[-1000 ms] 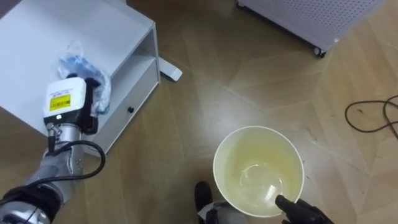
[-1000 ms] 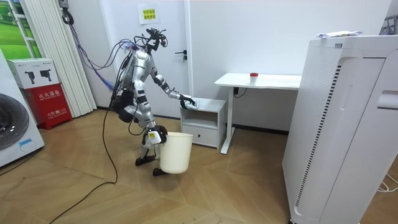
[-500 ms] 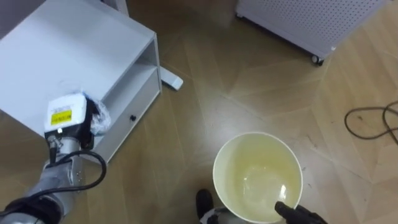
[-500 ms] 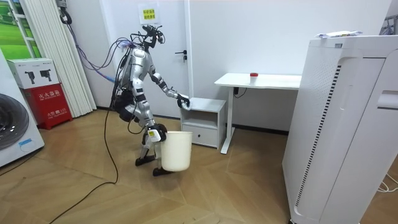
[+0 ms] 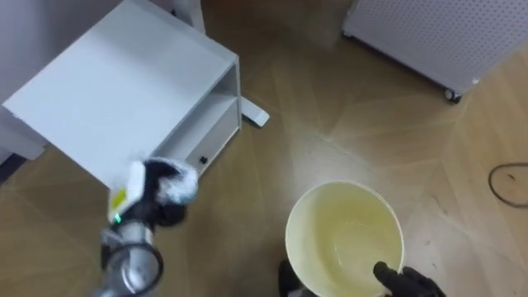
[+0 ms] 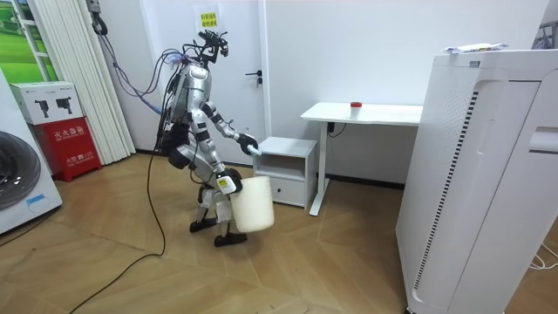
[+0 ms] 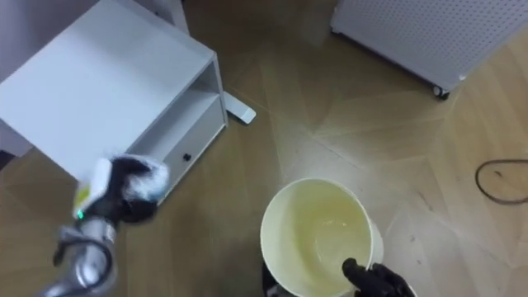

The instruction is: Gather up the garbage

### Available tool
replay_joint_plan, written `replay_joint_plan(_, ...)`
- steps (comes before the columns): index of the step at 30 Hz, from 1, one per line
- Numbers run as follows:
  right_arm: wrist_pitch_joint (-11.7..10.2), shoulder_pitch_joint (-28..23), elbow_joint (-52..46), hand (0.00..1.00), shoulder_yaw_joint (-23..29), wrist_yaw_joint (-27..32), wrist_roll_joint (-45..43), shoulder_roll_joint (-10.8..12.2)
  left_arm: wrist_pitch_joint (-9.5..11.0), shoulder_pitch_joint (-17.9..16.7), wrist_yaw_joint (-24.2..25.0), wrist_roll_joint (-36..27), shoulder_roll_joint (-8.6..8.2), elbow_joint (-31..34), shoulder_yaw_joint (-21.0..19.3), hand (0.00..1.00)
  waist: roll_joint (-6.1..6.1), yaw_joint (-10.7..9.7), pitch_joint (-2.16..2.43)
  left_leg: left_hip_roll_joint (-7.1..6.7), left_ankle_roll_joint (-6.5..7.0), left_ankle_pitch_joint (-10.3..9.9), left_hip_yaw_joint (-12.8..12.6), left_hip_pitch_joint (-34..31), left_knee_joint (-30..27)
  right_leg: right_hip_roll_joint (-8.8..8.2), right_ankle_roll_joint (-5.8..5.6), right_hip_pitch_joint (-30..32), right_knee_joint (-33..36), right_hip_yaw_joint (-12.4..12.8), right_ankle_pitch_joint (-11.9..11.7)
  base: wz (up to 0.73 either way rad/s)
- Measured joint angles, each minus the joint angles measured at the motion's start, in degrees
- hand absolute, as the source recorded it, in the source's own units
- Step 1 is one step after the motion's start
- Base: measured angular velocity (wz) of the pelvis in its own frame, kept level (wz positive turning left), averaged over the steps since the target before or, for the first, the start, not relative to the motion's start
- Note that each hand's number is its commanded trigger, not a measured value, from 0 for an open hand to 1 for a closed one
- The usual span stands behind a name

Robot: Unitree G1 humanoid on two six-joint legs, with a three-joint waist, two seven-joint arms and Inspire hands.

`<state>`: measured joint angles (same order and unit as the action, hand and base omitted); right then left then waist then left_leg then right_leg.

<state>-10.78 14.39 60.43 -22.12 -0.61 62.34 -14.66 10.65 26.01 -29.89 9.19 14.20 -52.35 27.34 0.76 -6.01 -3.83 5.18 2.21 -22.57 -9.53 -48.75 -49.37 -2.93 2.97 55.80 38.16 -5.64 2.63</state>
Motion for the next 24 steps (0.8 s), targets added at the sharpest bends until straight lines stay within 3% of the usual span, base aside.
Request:
replay_joint_plan(2,0.0,0.4,-0.3,1.00,-1.9,0.1,-0.2,0.6,1.2,-2.1,1.7,-1.6,-1.39,1.9,1.2,1.00,0.22,0.3,0.18,0.13,-0.23,0.2,0.1,0.5,0.4,0.16,0.12,-0.6,-0.7,0.0,-0.3,-0.04)
replay_joint_plan(4,-0.1,1.2,-0.8,1.00,-3.2,-0.1,-0.3,2.7,2.7,-4.0,4.5,-1.8,-3.39,2.2,2.5,1.00,0.77,0.5,0.69,-0.06,-0.43,0.4,0.1,1.0,1.1,0.08,0.20,-0.9,-1.0,-0.1,-0.3,0.00)
replay_joint_plan(7,0.0,1.3,-2.4,1.00,-3.5,-0.8,-1.8,4.9,3.2,-6.0,7.5,-3.3,-5.33,3.1,3.7,1.00,1.36,0.5,1.07,-0.21,-0.46,0.8,-0.1,1.2,1.6,-0.02,0.26,-0.9,-1.1,0.3,-0.5,0.01)
replay_joint_plan(11,0.2,1.3,-5.4,1.00,-4.2,-0.9,-2.2,5.2,3.9,-8.2,10.3,-3.7,-7.03,5.1,5.2,1.00,1.83,1.6,1.21,-0.14,-0.37,0.9,-1.2,1.8,2.0,0.09,0.12,-1.0,-1.5,0.9,-0.7,-0.09)
replay_joint_plan(17,0.1,1.2,-6.8,1.00,-4.7,-2.1,-2.8,5.9,5.4,-8.3,14.6,-4.0,-7.53,5.2,5.9,1.00,3.58,1.6,1.20,0.01,-0.29,0.8,-1.4,1.6,1.7,0.51,0.06,-1.0,-1.7,0.9,-1.1,0.00)
replay_joint_plan(23,0.1,1.2,-7.1,1.00,-4.7,-2.1,-3.8,6.4,5.5,-9.1,19.4,-5.2,-7.57,7.4,8.3,1.00,3.76,1.7,1.14,0.00,-0.14,0.7,-1.3,1.3,1.6,0.57,-0.19,-0.9,-2.2,1.2,-1.4,0.00)
replay_joint_plan(24,-0.1,1.2,-7.3,1.00,-4.7,-2.1,-3.8,6.4,5.5,-9.3,19.4,-5.2,-7.52,7.7,8.2,0.72,3.76,1.7,1.14,0.01,-0.12,0.7,-1.3,1.3,1.6,0.58,-0.22,-0.9,-2.4,1.2,-1.5,-0.03)
